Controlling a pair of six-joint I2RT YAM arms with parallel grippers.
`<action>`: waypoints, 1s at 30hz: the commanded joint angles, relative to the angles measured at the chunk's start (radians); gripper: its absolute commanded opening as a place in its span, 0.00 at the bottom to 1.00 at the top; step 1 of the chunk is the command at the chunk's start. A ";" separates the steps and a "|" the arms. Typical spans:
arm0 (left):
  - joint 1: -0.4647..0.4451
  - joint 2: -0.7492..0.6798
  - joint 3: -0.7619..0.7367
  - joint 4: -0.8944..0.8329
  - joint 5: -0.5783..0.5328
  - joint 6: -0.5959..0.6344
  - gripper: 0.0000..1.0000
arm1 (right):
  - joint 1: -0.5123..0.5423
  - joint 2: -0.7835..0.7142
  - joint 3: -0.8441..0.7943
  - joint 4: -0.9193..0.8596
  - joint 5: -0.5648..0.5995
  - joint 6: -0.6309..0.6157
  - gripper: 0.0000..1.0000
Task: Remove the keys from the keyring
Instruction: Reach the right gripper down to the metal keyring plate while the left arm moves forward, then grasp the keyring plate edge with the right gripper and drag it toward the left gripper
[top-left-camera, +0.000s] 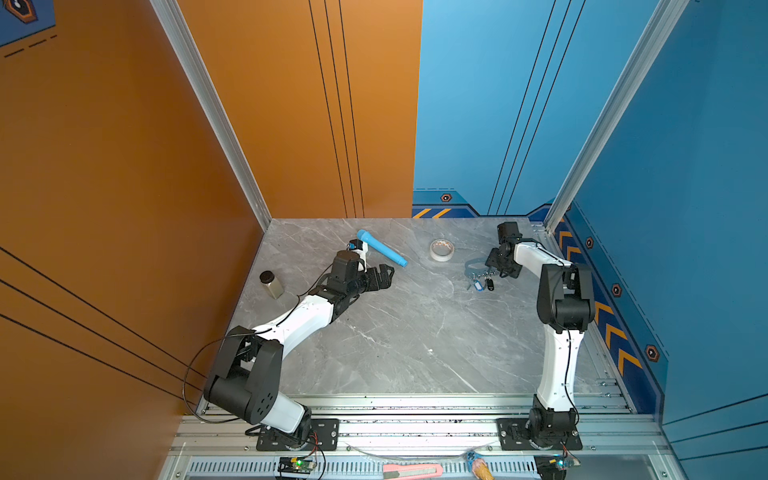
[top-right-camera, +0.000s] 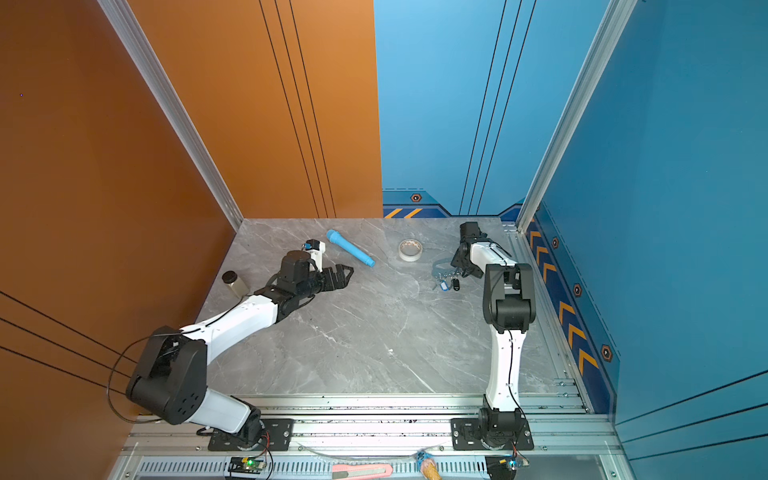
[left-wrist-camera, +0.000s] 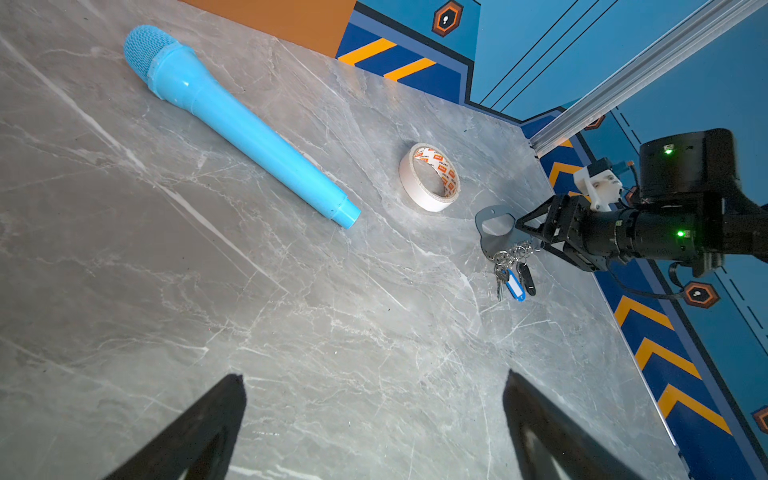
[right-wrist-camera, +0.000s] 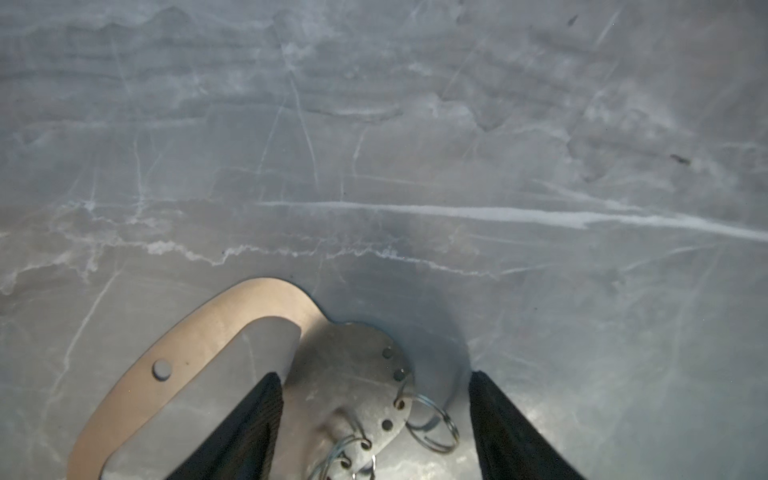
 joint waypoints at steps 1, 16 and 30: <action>-0.004 0.015 0.027 -0.029 0.014 0.009 0.98 | 0.011 0.033 0.053 -0.102 0.051 0.020 0.69; 0.001 0.009 0.017 -0.060 0.008 0.021 0.98 | 0.071 0.039 0.007 -0.144 -0.023 0.067 0.62; 0.008 -0.041 -0.025 -0.090 0.005 0.011 0.98 | 0.163 -0.147 -0.285 -0.070 -0.103 0.182 0.51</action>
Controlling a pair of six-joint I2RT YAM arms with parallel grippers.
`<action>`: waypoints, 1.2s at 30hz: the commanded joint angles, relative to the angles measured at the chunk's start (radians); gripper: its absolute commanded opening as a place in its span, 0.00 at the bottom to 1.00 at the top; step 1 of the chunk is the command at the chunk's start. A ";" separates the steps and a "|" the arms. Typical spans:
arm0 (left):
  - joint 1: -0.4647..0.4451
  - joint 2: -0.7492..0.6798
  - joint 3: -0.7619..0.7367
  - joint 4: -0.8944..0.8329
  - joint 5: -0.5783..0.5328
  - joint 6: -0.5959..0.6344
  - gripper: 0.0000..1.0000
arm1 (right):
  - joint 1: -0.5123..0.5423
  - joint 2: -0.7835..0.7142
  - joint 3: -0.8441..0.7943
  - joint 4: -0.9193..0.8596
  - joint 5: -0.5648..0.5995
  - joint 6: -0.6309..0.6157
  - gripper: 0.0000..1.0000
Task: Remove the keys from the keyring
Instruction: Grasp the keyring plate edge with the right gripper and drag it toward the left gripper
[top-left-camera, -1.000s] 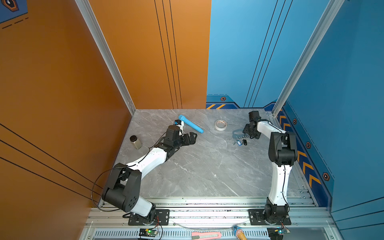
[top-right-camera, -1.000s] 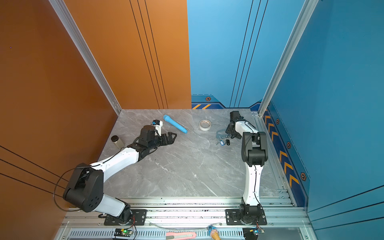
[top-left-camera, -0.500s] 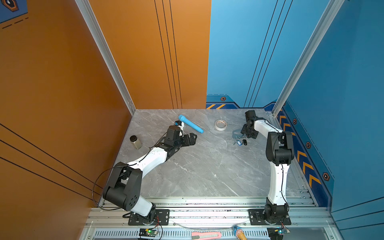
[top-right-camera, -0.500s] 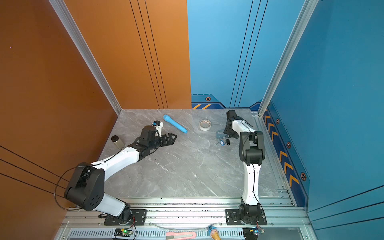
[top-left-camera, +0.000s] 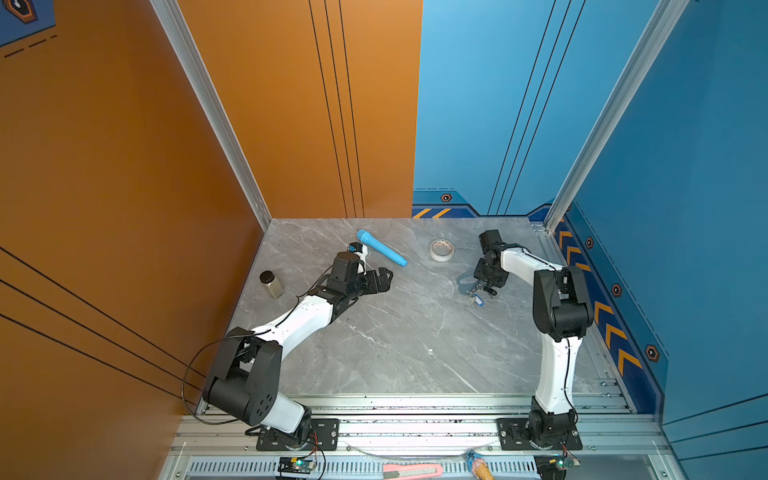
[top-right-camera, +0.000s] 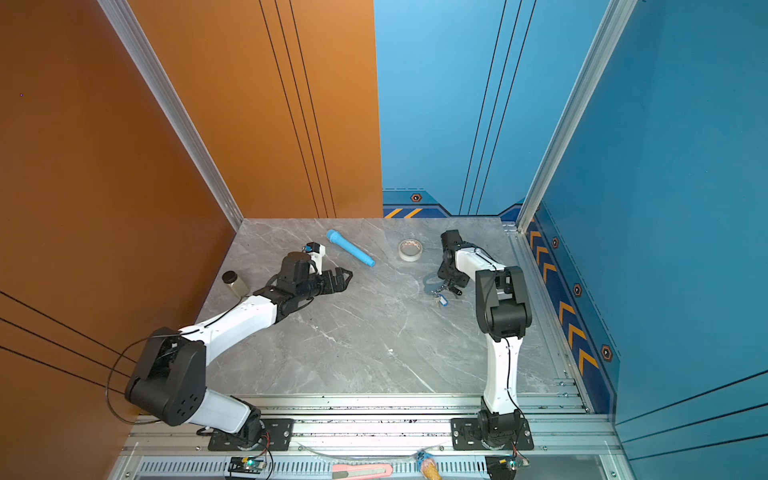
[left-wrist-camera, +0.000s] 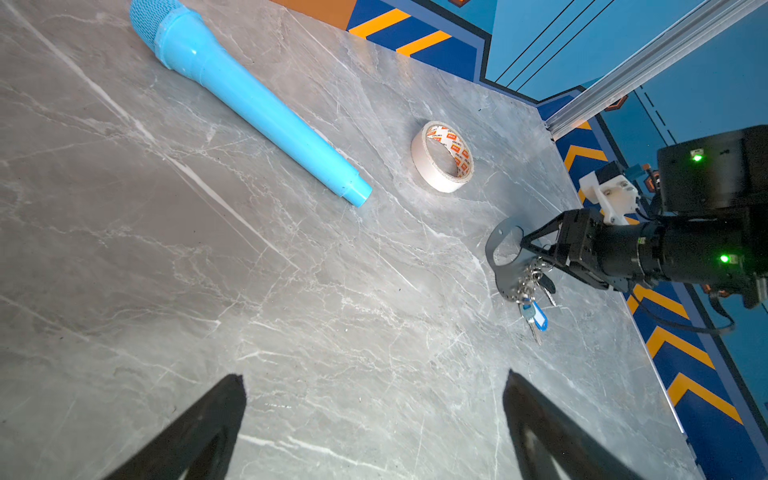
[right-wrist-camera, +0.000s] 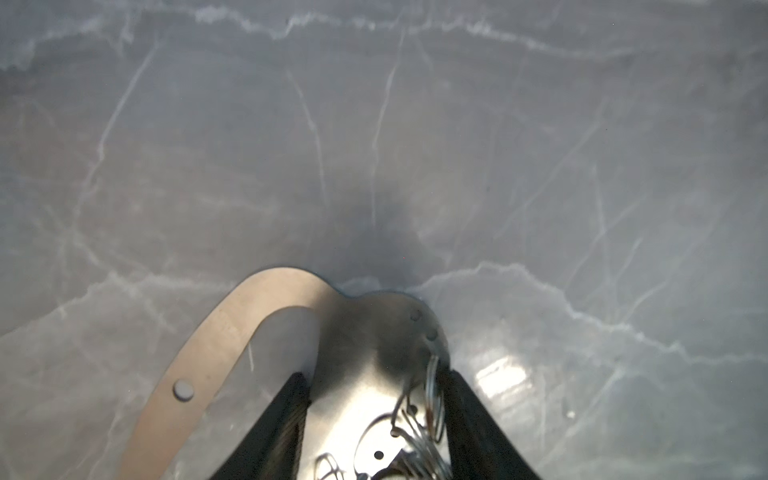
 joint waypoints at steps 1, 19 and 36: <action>0.005 -0.028 -0.020 -0.029 0.007 -0.003 0.98 | 0.035 -0.051 -0.104 -0.034 -0.083 0.082 0.51; -0.078 -0.099 -0.110 -0.117 -0.041 -0.084 0.98 | 0.390 -0.234 -0.304 0.015 -0.155 0.297 0.47; -0.225 -0.081 -0.108 -0.146 -0.125 -0.215 1.00 | 0.417 -0.424 -0.258 -0.089 -0.171 0.186 0.65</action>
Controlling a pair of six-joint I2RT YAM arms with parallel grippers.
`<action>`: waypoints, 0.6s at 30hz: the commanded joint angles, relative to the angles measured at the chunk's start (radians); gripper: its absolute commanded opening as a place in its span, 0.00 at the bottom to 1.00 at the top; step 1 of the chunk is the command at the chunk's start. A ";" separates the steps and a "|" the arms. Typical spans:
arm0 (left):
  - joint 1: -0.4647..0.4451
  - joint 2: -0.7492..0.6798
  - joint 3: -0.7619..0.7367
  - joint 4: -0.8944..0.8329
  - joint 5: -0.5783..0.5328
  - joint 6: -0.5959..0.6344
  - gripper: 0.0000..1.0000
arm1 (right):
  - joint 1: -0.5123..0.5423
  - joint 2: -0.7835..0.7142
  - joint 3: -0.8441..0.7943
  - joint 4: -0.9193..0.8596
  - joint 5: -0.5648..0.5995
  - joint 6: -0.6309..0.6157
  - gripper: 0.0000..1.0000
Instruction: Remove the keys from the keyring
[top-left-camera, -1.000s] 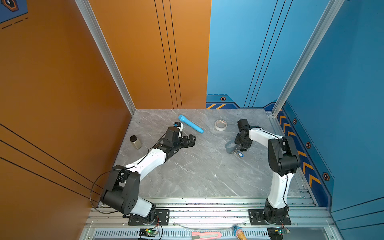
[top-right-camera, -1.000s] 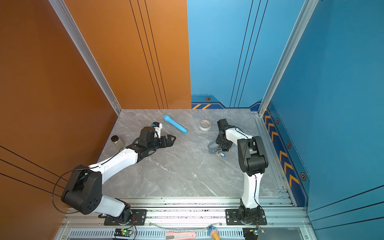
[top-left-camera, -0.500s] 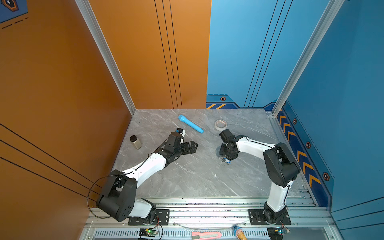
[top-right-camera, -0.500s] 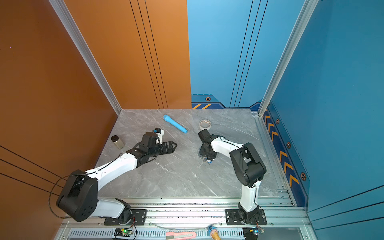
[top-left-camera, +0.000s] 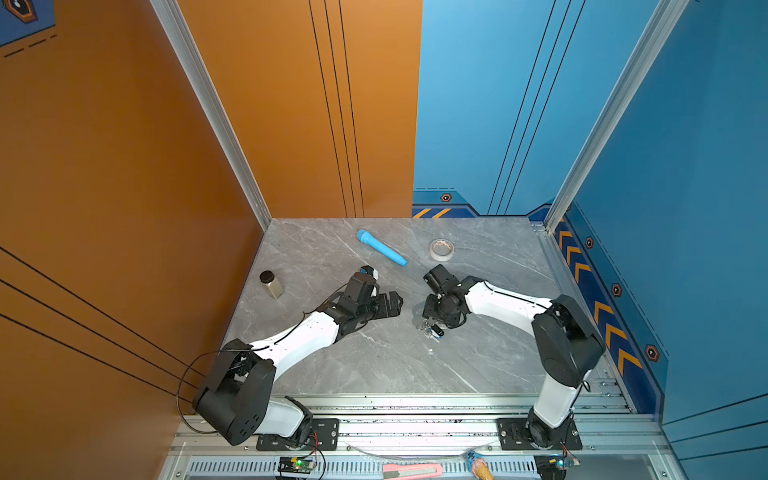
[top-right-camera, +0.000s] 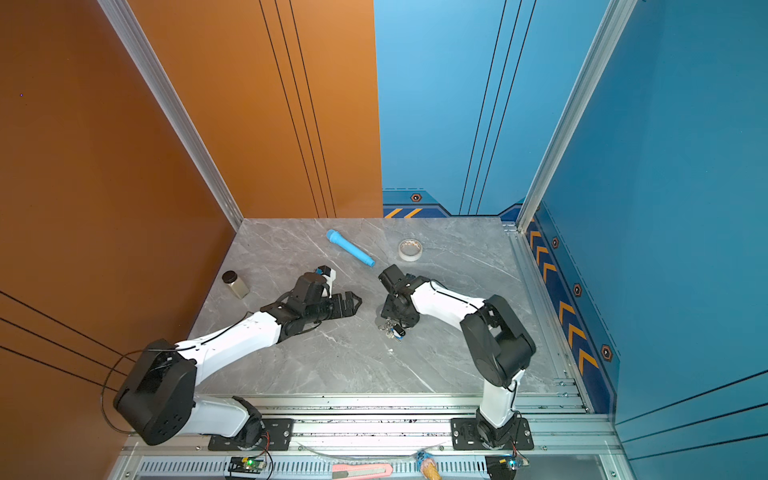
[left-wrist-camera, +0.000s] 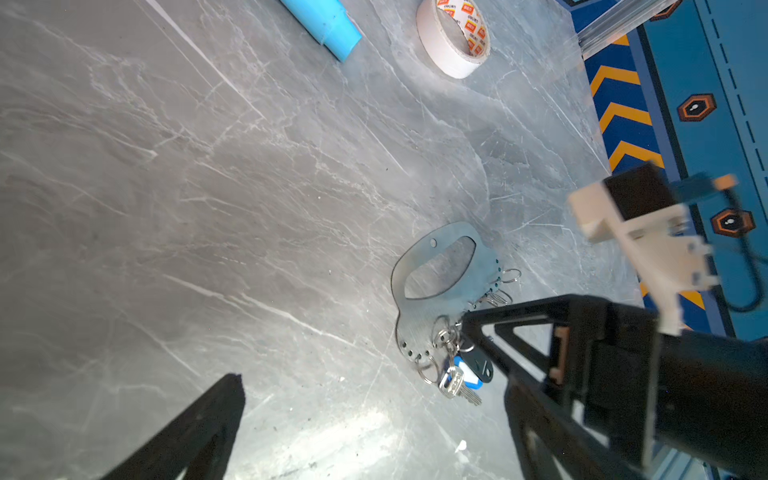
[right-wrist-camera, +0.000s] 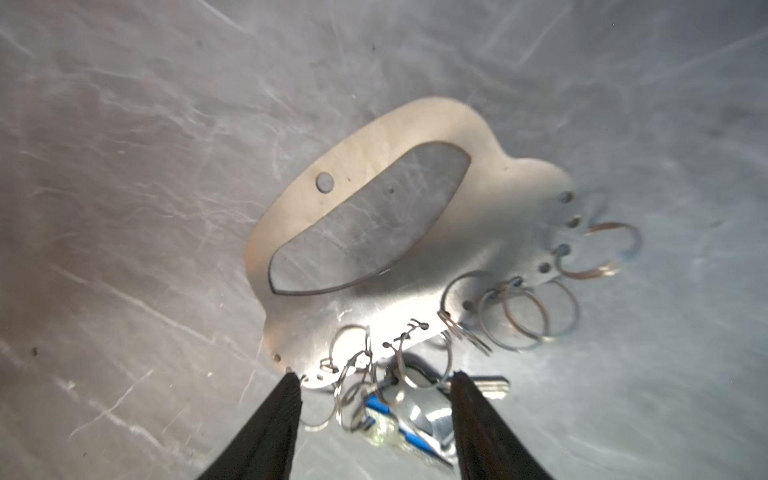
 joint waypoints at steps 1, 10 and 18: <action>-0.047 0.009 0.006 -0.034 -0.059 -0.060 1.00 | -0.072 -0.093 0.025 -0.078 0.004 -0.135 0.65; -0.180 0.102 0.039 -0.011 -0.132 -0.233 0.97 | -0.325 -0.030 0.075 -0.066 -0.254 -0.536 0.74; -0.270 0.192 0.109 -0.051 -0.229 -0.427 0.93 | -0.366 0.150 0.175 -0.056 -0.378 -0.645 0.65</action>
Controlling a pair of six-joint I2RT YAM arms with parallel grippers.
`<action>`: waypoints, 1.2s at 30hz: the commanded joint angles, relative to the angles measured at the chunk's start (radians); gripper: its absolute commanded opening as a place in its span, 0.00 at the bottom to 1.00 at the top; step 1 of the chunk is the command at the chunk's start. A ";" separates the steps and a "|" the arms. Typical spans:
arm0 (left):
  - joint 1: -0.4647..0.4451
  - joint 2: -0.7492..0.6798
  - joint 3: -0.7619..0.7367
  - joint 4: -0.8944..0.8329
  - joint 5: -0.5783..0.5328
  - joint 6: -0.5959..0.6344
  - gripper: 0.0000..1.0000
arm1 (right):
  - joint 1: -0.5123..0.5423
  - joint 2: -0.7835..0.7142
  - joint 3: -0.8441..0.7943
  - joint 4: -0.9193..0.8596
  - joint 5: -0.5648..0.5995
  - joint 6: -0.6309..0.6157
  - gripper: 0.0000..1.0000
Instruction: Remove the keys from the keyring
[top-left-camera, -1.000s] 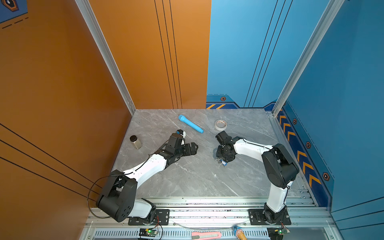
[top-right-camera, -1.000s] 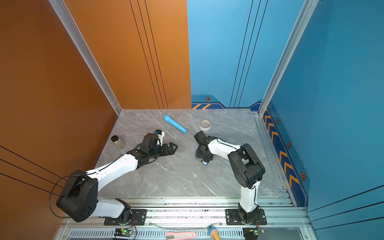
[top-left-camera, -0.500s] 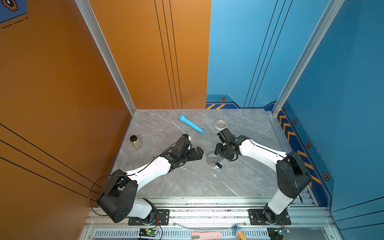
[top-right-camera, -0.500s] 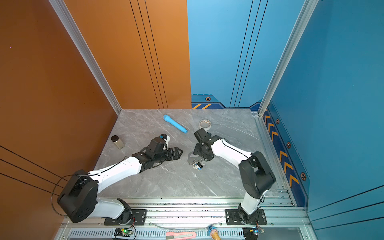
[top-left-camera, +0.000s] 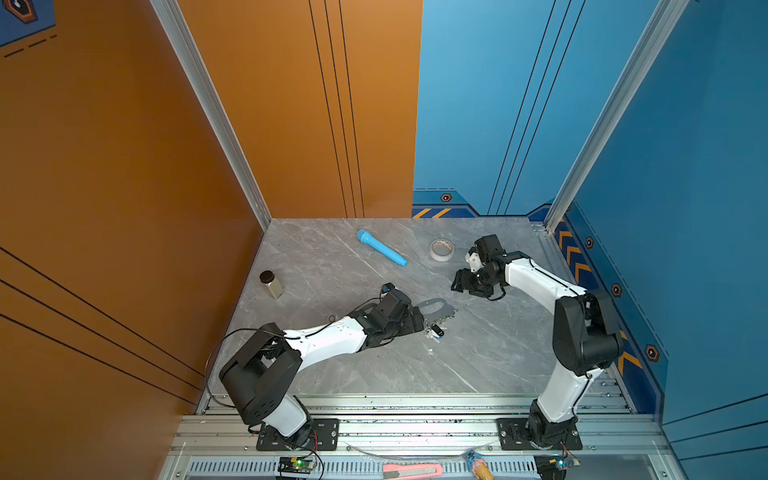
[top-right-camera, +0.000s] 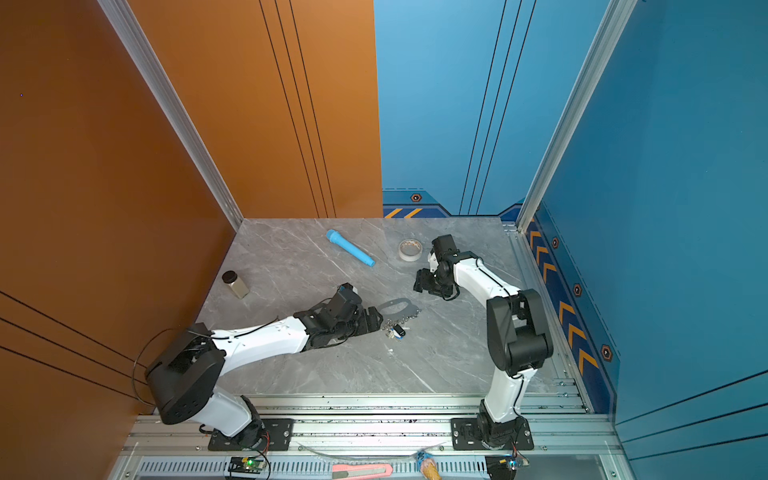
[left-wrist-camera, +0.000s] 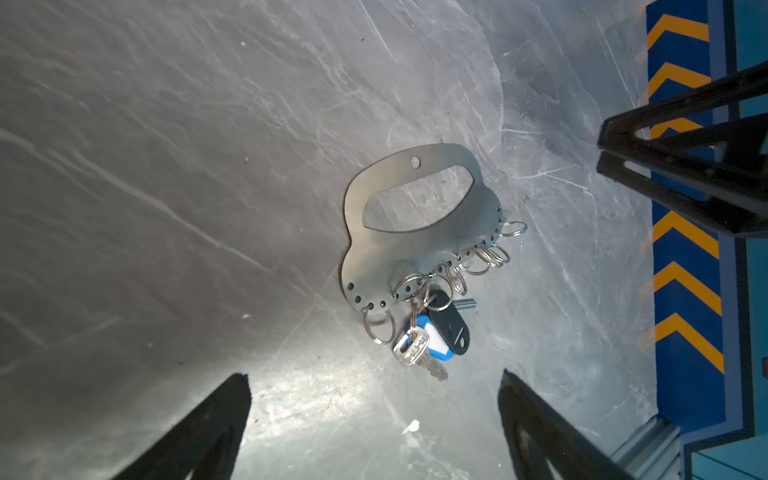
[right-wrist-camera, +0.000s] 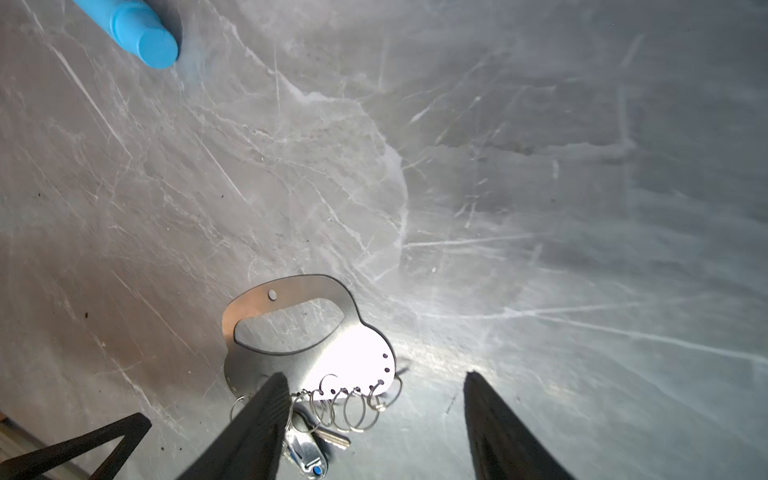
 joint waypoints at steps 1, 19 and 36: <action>-0.030 0.038 0.046 -0.035 -0.079 -0.116 0.93 | 0.006 0.068 0.055 -0.024 -0.087 -0.087 0.65; 0.007 0.128 0.028 0.121 -0.017 -0.130 0.92 | 0.079 0.139 -0.016 0.012 -0.157 -0.105 0.61; 0.034 -0.017 -0.045 0.019 0.001 -0.161 0.92 | 0.253 -0.064 -0.289 0.150 -0.183 0.072 0.62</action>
